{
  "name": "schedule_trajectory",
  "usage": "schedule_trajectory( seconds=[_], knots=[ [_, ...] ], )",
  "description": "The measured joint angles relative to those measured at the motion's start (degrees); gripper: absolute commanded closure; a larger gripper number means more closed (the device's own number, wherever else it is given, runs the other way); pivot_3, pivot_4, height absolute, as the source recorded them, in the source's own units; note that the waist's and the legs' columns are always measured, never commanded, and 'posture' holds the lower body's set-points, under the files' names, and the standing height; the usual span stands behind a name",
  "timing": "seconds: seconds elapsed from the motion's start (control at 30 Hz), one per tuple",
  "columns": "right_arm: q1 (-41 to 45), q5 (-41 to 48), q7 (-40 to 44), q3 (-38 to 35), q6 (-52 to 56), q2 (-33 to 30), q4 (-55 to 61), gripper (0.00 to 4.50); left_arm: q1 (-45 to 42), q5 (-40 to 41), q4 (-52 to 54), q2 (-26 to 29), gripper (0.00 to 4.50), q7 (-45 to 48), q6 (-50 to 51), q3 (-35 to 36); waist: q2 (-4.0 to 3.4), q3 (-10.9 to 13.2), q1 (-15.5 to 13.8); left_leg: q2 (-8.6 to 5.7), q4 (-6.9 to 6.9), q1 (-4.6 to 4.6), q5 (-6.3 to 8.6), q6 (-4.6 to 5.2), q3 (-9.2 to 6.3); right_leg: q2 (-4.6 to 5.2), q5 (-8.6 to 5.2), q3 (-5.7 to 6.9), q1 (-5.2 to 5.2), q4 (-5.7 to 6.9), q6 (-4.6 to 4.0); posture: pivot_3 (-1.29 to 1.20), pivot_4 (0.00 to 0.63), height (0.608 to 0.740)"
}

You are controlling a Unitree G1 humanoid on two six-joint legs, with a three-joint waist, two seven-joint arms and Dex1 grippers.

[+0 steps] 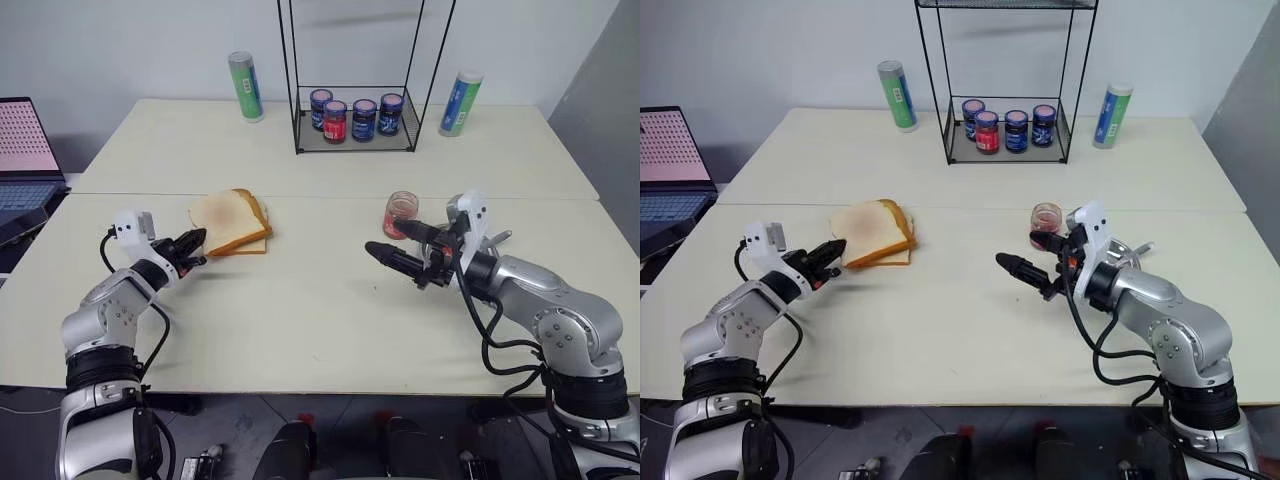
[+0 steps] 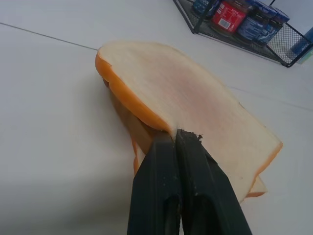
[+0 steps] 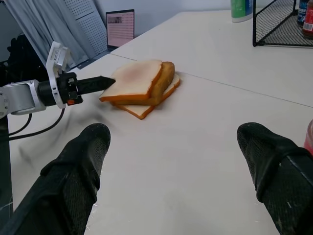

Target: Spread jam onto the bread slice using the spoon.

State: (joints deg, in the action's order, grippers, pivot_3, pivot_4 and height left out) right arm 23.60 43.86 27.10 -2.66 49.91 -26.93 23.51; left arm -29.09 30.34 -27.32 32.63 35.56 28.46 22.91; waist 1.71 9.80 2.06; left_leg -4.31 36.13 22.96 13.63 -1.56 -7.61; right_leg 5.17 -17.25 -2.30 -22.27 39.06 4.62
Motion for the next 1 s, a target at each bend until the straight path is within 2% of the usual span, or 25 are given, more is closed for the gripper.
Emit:
schedule_trajectory(
  seconds=[0.1, 0.37, 0.43, 0.53, 0.67, 0.8, 1.0],
  knots=[
    [0.0, 0.2, 0.0, -0.3, 0.4, -0.8, 0.2, 0.00, -1.3, 2.9, 3.9, 0.3, 4.48, -0.8, 4.6, 1.3, 0.05, 0.0, -0.1, 0.00, 0.02, 0.05, 0.00, 0.00, -0.02, 0.00, 0.00, 0.01, -0.02, 0.00, 0.00, 0.00, 0.150, 0.740],
    [-3.0, 7.3, 1.3, -6.7, 6.2, -7.9, 5.3, 0.00, -2.1, 16.2, 27.6, 3.3, 4.48, 0.6, 23.0, -0.1, 0.05, 0.0, -0.2, 0.02, 0.00, 0.03, 0.03, 0.02, 0.02, 0.00, 0.00, -0.02, 0.01, -0.03, 0.00, 0.00, 0.150, 0.740],
    [-4.7, 9.3, 1.5, -8.4, 7.5, -9.6, 6.5, 0.00, -1.4, 18.8, 32.0, 1.0, 4.48, -0.9, 26.3, -1.4, 0.05, 0.0, -0.2, 0.02, 0.01, 0.00, 0.04, 0.03, 0.01, -0.01, 0.00, -0.01, 0.09, -0.03, 0.00, 0.00, 0.150, 0.740],
    [-6.7, 10.9, 1.2, -9.7, 8.4, -10.6, 7.7, 0.00, 0.6, 21.1, 36.8, -6.7, 4.48, -5.5, 28.9, -5.2, 0.07, 0.0, -0.4, 0.01, 0.07, 0.01, 0.03, 0.02, 0.04, 0.01, 0.00, -0.02, 0.14, -0.06, 0.00, 0.00, 0.150, 0.740],
    [-7.7, 11.4, -0.1, -9.8, 8.4, -10.6, 8.0, 0.00, 5.1, 17.5, 37.9, -11.7, 4.48, -9.1, 28.2, -12.4, 0.07, 0.0, -0.1, 0.06, 0.01, -0.03, 0.02, 0.01, 0.09, -0.07, 0.00, -0.07, 0.07, -0.02, 0.00, 0.00, 0.150, 0.740],
    [-10.4, 11.4, -0.9, -9.8, 8.4, -10.7, 8.8, 0.00, 9.6, 8.3, 35.5, -9.3, 4.48, -8.6, 23.4, -20.4, 0.06, 0.0, -0.2, 0.02, -0.01, -0.02, 0.03, 0.02, 0.10, -0.05, 0.00, -0.08, 0.09, -0.04, 0.00, 0.00, 0.150, 0.740],
    [-11.0, 11.2, -1.1, -9.8, 7.9, -11.0, 8.7, 0.00, 9.8, 2.4, 32.9, -7.8, 4.48, -7.2, 19.9, -22.8, 0.06, 0.0, -0.5, 0.02, 0.02, -0.01, 0.04, 0.03, 0.08, -0.03, 0.00, -0.04, 0.13, -0.06, 0.00, 0.00, 0.150, 0.740]
  ],
)
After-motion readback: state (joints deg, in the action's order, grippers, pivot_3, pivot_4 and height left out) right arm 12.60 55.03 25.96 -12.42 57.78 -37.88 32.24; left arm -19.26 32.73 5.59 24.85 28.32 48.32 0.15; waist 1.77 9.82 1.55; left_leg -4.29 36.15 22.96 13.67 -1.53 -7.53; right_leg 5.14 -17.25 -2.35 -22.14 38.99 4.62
